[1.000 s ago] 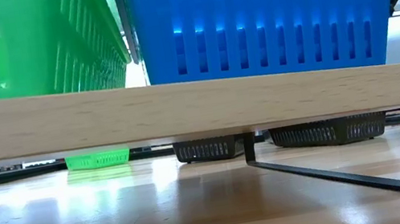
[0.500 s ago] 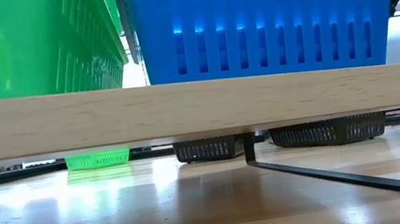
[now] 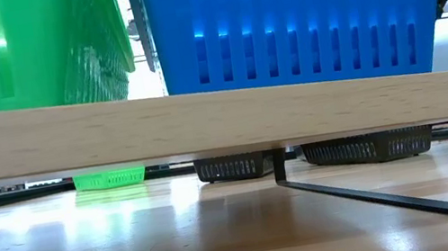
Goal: Stack baskets on shelf by color
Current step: Stack the bottom green basket on top of the green basket, then stack the green basket on top of the stacked green basket
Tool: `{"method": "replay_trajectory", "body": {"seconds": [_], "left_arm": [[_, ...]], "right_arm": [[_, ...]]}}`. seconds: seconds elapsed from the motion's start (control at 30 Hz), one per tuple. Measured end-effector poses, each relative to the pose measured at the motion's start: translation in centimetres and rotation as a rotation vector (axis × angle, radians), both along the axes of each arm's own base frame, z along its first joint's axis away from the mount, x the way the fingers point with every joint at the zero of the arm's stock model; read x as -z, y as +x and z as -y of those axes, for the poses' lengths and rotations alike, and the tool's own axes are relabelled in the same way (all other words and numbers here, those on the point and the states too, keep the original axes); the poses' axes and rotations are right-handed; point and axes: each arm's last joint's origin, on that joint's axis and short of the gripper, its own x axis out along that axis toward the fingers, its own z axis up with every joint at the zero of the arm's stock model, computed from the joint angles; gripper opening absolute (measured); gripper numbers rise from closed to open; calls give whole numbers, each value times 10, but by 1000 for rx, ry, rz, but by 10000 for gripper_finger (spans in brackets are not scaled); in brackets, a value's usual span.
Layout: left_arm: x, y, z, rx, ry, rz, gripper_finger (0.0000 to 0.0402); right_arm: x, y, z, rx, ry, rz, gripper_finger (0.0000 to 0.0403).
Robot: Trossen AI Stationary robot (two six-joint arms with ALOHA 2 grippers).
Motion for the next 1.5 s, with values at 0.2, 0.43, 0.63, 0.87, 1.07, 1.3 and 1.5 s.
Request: {"method": "replay_trajectory", "body": {"seconds": [0.2, 0.43, 0.63, 0.87, 1.07, 1.3, 1.5], "left_arm": [[0, 1, -3, 3, 13, -9, 158], [-26, -1, -28, -25, 125, 61, 178], [-69, 3, -81, -50, 344, 203, 178], [-110, 23, -173, -173, 443, 235, 178], [-116, 28, -272, -332, 481, 111, 178], [-76, -6, -377, -539, 491, -104, 178], [-24, -41, -428, -542, 280, 26, 178]], "right_arm": [[0, 0, 0, 0, 0, 0, 118], [0, 0, 0, -1, -2, -1, 118], [0, 0, 0, -2, -2, 1, 118], [0, 0, 0, -2, -2, 0, 118], [0, 0, 0, -17, -14, -7, 118], [0, 0, 0, -36, -28, -18, 118], [0, 0, 0, -58, -44, -31, 118]]}}
